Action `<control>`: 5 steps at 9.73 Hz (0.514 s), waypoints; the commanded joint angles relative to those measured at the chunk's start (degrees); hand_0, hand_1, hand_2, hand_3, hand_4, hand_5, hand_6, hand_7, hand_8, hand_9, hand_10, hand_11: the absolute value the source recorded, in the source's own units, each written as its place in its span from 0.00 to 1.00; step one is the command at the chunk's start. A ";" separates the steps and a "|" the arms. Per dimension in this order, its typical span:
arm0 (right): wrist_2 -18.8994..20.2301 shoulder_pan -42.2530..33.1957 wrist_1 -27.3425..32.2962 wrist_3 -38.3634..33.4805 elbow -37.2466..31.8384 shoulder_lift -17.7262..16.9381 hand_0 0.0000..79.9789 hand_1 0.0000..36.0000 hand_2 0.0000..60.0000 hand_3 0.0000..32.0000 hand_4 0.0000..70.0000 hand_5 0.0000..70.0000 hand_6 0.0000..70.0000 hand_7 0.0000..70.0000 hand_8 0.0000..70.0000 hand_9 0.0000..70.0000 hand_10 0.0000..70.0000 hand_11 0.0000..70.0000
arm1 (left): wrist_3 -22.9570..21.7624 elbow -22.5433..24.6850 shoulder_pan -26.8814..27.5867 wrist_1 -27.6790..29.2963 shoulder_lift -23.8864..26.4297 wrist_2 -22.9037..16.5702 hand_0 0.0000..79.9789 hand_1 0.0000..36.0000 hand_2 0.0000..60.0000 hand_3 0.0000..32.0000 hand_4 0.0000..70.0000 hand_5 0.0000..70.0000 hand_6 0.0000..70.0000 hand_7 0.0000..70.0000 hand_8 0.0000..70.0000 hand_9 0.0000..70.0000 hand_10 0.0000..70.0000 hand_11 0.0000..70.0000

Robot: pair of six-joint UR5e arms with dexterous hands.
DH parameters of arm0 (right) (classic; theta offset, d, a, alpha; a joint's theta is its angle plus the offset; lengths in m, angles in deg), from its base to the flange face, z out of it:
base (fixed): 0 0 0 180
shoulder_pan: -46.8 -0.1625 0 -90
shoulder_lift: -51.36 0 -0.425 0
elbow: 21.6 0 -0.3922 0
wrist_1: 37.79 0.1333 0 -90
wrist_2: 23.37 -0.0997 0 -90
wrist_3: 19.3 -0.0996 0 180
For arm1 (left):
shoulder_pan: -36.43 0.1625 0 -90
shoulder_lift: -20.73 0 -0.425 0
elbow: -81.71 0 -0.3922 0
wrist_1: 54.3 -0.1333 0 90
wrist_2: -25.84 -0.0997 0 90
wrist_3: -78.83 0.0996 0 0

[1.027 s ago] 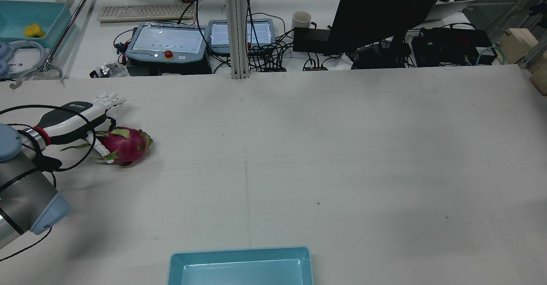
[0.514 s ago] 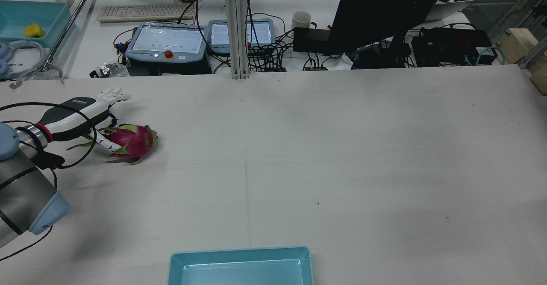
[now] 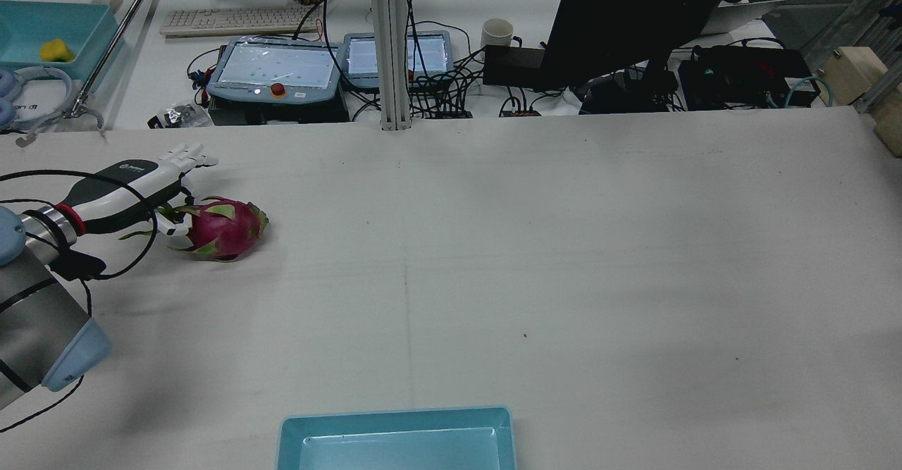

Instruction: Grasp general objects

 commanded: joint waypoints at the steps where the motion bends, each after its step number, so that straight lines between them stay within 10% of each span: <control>1: -0.03 0.00 0.00 0.01 0.00 0.00 0.00 0.00 0.00 0.00 0.00 0.00 0.00 0.00 0.00 0.00 0.00 0.00 | 0.00 0.71 -0.14 -2.68 0.06 -0.10 0.57 0.25 0.04 0.00 0.18 0.33 0.00 0.15 0.00 0.01 0.00 0.00; 3: -0.03 0.00 0.00 0.01 0.00 0.00 0.00 0.00 0.00 0.00 0.00 0.00 0.00 0.00 0.00 0.00 0.00 0.00 | 0.00 2.03 -0.05 -4.00 0.15 -0.10 0.56 0.17 0.00 0.18 0.00 0.01 0.00 0.04 0.00 0.00 0.00 0.00; 5: -0.03 0.00 0.00 0.01 0.00 0.00 0.00 0.00 0.00 0.00 0.00 0.00 0.00 0.00 0.00 0.00 0.00 0.00 | 0.00 2.03 0.12 -4.35 0.41 -0.10 0.55 0.13 0.00 0.61 0.00 0.00 0.00 0.03 0.00 0.00 0.00 0.00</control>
